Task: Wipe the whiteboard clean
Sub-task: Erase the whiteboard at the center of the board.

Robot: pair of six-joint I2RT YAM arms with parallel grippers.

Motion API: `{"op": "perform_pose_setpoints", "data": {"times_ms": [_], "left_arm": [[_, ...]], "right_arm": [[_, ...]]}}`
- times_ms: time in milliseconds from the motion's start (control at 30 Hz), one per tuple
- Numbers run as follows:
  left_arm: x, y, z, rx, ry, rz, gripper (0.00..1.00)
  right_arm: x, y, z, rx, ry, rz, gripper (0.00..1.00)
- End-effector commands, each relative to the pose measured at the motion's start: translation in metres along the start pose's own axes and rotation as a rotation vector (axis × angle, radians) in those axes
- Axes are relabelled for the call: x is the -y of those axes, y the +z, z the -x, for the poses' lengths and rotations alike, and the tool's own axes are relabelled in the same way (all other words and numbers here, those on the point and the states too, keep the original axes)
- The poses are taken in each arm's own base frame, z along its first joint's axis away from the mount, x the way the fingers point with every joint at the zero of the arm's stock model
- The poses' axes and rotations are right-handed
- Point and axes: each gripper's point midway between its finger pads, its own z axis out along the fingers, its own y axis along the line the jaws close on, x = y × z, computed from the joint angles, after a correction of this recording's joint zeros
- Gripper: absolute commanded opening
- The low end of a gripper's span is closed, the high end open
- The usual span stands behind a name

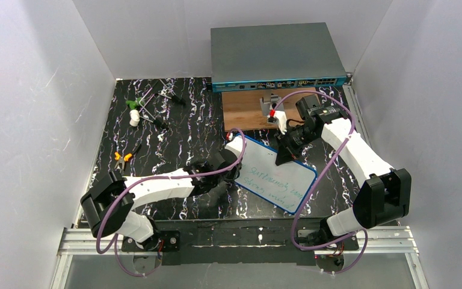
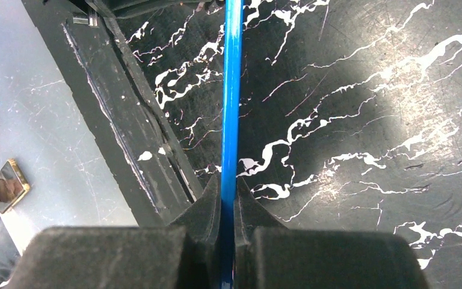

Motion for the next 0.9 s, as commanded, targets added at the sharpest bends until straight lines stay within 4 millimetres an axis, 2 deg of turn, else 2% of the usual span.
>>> {"op": "perform_pose_setpoints", "data": {"times_ms": [0,133,233,300,467,533,633,767,867], "left_arm": [[0.03,0.005,0.017,0.103,-0.022,-0.126,0.0],[0.033,0.012,-0.006,0.053,-0.007,-0.118,0.0],[0.024,0.012,-0.011,0.051,-0.02,-0.074,0.0],[0.013,0.008,-0.001,0.08,-0.005,-0.018,0.0],[-0.003,0.0,0.046,0.16,-0.035,0.006,0.0],[-0.003,-0.003,0.061,0.181,-0.032,-0.003,0.0],[0.005,-0.003,0.069,0.19,-0.03,-0.041,0.0],[0.017,0.0,0.057,0.177,-0.041,-0.109,0.0],[0.024,0.003,0.037,0.134,-0.015,-0.131,0.0]], "right_arm": [[-0.02,0.0,0.005,0.016,-0.045,0.078,0.01],[-0.019,0.001,0.005,0.014,-0.041,0.08,0.01],[-0.02,0.0,0.005,0.015,-0.042,0.083,0.01],[-0.02,0.001,0.004,0.014,-0.04,0.083,0.01],[-0.02,0.0,0.004,0.015,-0.042,0.081,0.01],[-0.02,0.0,0.004,0.016,-0.043,0.079,0.01],[-0.02,-0.001,0.004,0.017,-0.046,0.076,0.01],[-0.02,0.0,0.004,0.017,-0.046,0.075,0.01],[-0.02,0.0,0.004,0.017,-0.046,0.075,0.01]]}}
